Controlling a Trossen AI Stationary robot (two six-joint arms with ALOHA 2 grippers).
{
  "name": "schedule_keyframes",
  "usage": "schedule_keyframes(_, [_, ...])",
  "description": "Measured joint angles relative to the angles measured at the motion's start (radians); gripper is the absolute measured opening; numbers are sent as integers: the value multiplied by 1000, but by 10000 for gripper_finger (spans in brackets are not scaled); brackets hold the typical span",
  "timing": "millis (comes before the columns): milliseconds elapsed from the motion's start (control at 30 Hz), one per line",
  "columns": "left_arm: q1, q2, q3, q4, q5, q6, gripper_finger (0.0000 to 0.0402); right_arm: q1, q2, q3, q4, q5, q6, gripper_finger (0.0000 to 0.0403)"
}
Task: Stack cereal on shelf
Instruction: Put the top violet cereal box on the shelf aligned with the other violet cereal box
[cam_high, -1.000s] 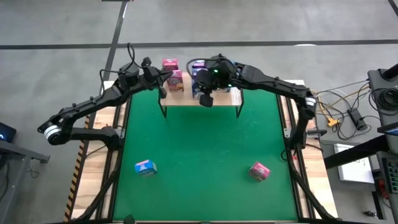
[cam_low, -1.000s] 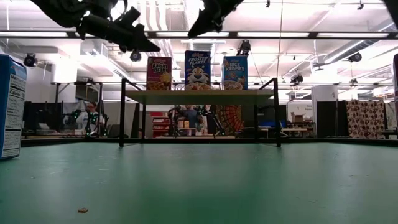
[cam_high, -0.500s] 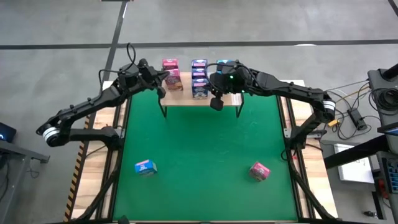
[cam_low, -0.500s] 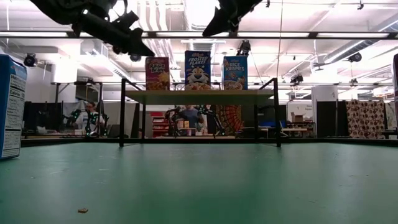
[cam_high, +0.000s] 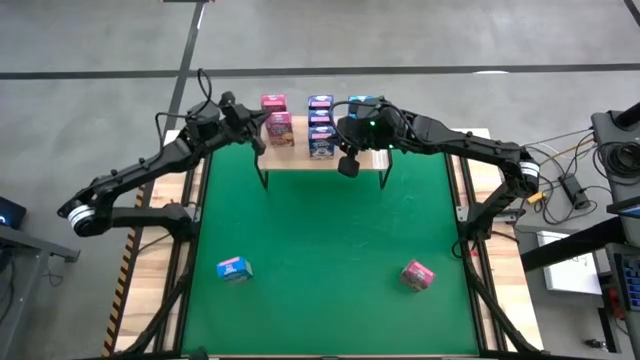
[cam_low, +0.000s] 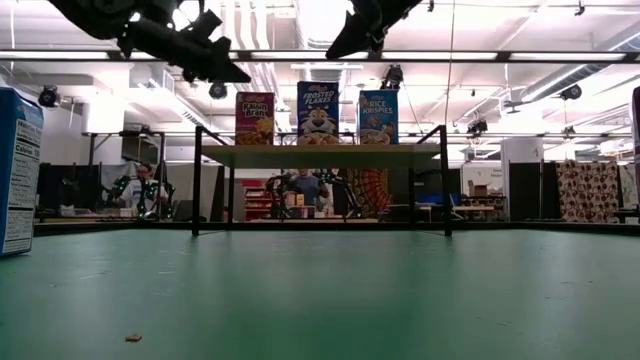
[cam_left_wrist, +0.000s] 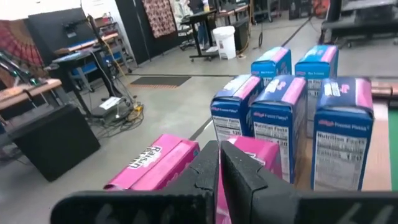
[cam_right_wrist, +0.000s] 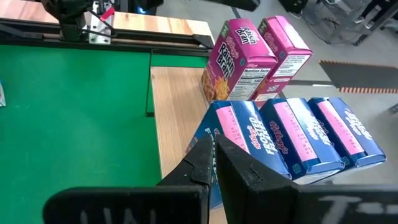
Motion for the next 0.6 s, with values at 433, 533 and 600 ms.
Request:
schedule_keyframes(433, [-6,47,-1,-6,-1,-33,0,0,1,0,-6,0,-7,9])
schedule_keyframes(533, [-6,31,-1,-26,-5,-33,0,0,1,0,-6,0,-7,9])
schedule_keyframes(600, [-6,20,-1,-33,-5,-30,0,0,1,0,-7,0,-7,9])
